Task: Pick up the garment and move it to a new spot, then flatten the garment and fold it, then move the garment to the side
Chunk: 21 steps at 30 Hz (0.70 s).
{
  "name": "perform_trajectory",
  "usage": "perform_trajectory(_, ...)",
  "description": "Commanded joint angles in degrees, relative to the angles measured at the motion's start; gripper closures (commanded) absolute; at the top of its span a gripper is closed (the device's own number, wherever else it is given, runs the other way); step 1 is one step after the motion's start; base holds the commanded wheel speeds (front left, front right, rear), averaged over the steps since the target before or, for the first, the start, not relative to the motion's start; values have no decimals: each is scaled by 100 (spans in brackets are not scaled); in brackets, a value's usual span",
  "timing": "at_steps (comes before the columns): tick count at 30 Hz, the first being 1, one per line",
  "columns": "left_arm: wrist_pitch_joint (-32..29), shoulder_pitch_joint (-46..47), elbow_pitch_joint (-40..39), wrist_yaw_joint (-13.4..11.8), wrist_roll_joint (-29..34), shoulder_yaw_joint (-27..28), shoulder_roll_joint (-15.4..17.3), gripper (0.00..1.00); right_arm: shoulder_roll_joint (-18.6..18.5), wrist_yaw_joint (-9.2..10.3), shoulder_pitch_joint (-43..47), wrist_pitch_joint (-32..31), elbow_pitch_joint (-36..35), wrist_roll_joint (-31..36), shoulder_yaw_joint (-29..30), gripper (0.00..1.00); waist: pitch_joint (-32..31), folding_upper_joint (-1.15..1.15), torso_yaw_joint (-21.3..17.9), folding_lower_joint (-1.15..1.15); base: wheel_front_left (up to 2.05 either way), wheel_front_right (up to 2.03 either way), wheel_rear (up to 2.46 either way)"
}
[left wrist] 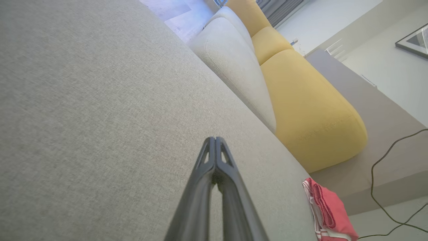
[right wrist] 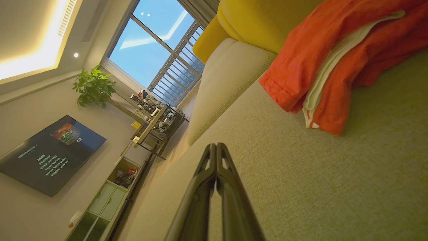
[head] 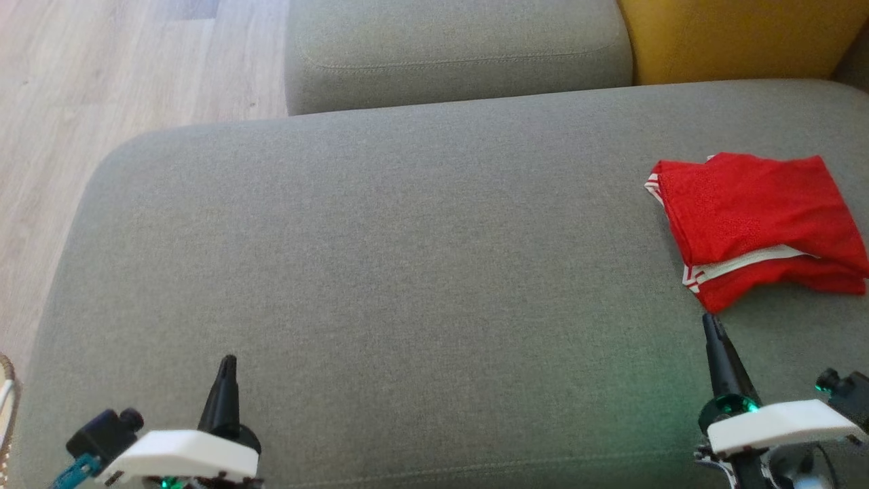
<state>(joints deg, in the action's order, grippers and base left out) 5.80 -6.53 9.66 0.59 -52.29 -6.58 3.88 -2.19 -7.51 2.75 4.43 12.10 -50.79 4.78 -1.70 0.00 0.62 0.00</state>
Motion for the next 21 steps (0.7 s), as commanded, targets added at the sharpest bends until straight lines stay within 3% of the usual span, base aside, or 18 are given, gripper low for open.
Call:
perform_trajectory(1, -28, 331, -140, 57, -138, 154, 99, 100, -81, 1, -308, -33, -164, -140, -43, 100, 2, 0, -1, 0, 0, 0, 0)
perform_trajectory(21, -345, 632, 45, 265, -1483, 438, 103, 100, -89, 1, -499, -368, -48, -1466, 12, 100, 63, 0, -21, 0, 0, 0, 0)
